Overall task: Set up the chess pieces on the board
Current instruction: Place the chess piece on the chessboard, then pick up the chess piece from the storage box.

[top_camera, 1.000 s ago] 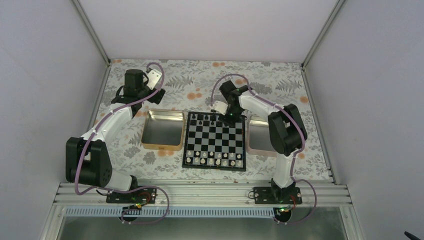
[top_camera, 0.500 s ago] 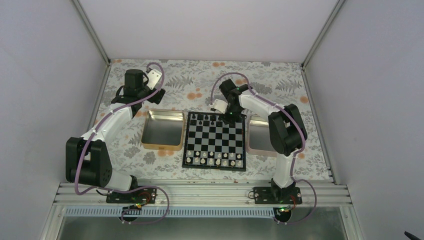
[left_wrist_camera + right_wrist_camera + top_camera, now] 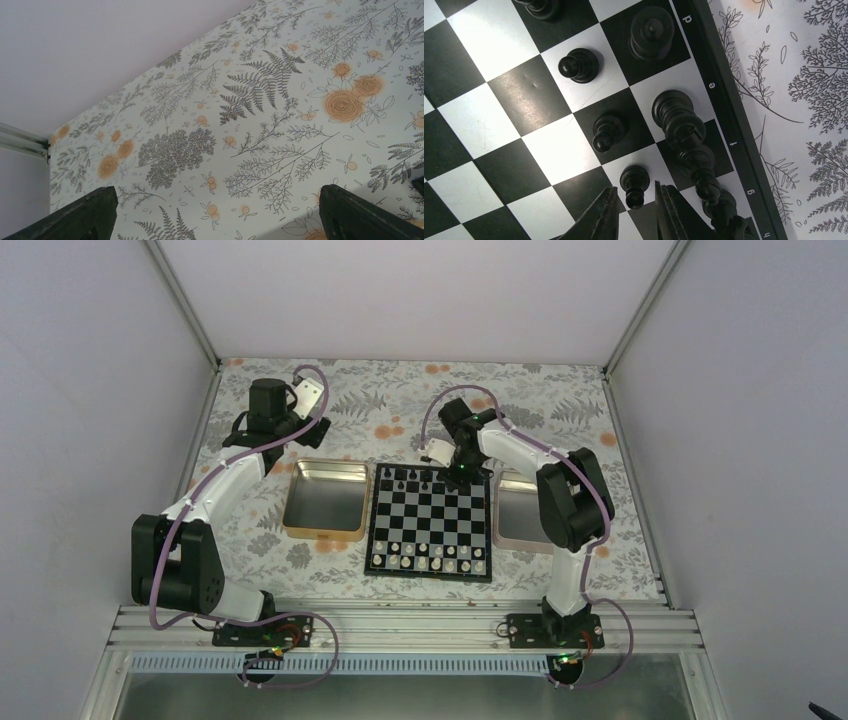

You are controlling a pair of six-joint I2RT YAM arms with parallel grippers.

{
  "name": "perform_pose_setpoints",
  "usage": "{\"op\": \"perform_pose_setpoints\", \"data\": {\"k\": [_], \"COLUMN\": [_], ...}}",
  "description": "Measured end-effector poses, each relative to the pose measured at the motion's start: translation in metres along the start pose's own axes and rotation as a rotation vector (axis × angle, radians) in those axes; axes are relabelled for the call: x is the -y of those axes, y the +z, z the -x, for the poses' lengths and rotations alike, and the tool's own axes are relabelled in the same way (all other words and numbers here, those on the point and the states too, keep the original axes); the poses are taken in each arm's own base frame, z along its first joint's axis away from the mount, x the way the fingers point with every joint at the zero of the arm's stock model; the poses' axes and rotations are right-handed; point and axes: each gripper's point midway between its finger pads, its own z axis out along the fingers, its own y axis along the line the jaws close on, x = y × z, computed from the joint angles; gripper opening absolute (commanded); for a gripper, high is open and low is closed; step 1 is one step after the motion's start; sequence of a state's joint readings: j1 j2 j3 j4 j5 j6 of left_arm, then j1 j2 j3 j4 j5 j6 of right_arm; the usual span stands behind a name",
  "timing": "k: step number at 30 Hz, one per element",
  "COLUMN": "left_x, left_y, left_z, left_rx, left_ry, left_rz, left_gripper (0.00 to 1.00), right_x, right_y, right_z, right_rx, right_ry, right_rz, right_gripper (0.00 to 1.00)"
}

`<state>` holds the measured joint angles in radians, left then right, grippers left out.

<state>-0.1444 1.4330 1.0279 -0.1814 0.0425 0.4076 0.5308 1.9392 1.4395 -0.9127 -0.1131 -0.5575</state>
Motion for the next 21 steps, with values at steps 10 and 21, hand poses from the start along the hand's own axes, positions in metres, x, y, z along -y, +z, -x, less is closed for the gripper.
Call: {"op": "perform_pose_setpoints", "data": {"k": [10, 21], "left_x": [0.000, 0.000], "left_y": [0.000, 0.000], "left_z": [0.000, 0.000], "left_rx": [0.000, 0.000], "left_ry": [0.000, 0.000], "left_rz": [0.001, 0.001], "left_gripper": [1.00, 1.00], "right_x": [0.004, 0.089], "right_y": [-0.034, -0.105], "right_z": [-0.007, -0.204], "right_rx": [0.035, 0.030], "right_ry": [0.024, 0.540], "right_rz": [-0.038, -0.259], "right_gripper": [0.27, 0.34]}}
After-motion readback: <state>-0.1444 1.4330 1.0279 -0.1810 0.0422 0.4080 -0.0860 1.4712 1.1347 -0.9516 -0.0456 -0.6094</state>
